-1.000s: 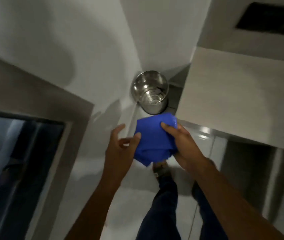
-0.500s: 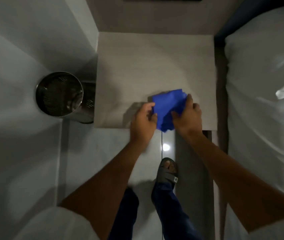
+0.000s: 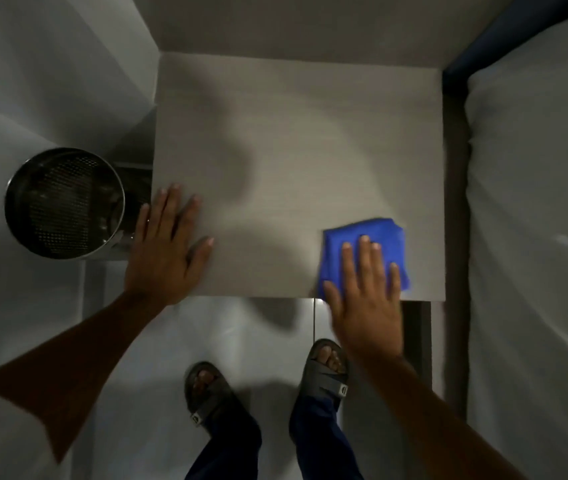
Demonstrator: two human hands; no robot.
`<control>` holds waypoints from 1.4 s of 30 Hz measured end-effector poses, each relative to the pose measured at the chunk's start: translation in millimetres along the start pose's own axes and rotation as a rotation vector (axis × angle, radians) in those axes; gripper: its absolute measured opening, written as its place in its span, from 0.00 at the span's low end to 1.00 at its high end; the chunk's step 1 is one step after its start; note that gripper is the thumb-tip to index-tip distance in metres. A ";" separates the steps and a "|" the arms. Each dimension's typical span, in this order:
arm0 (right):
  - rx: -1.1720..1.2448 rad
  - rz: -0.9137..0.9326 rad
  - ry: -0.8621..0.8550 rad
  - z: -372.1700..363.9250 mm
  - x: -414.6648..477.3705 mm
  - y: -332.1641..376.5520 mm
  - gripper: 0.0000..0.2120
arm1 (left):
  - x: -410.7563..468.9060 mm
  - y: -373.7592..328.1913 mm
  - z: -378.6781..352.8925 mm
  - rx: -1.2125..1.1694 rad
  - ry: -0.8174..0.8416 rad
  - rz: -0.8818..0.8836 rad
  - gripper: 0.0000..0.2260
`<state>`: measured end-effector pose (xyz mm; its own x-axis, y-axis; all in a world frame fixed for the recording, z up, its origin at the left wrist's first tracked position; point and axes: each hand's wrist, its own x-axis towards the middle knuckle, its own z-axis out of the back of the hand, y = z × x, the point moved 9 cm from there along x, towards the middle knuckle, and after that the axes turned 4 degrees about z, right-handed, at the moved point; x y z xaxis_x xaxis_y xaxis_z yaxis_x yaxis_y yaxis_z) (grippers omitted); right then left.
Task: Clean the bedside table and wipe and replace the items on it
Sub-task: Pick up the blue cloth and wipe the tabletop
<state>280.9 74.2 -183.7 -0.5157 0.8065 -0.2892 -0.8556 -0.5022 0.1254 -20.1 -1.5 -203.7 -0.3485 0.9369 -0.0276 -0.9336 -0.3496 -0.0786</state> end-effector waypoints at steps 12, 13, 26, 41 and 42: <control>0.108 0.056 -0.046 24.7 33.9 42.5 0.28 | 0.6 -10.0 10.3 -0.061 0.087 0.028 0.31; 0.111 0.124 -0.055 21.3 34.9 70.7 0.26 | 0.7 -9.5 9.9 -0.066 0.098 0.035 0.31; 0.129 -0.127 -0.028 21.6 34.8 -72.6 0.29 | 0.8 -14.6 10.7 -0.057 0.040 0.015 0.31; 0.256 0.249 -0.054 36.2 117.4 74.5 0.27 | 1.6 -10.4 10.6 -0.071 0.065 0.001 0.31; 0.281 0.184 -0.072 40.8 121.9 53.4 0.28 | 1.9 -8.0 9.2 -0.065 0.076 0.006 0.32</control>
<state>170.6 158.5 -173.6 -0.6558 0.7353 -0.1713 -0.7215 -0.5437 0.4287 -14.0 3.0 -193.9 -0.3444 0.9331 -0.1036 -0.9234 -0.3566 -0.1422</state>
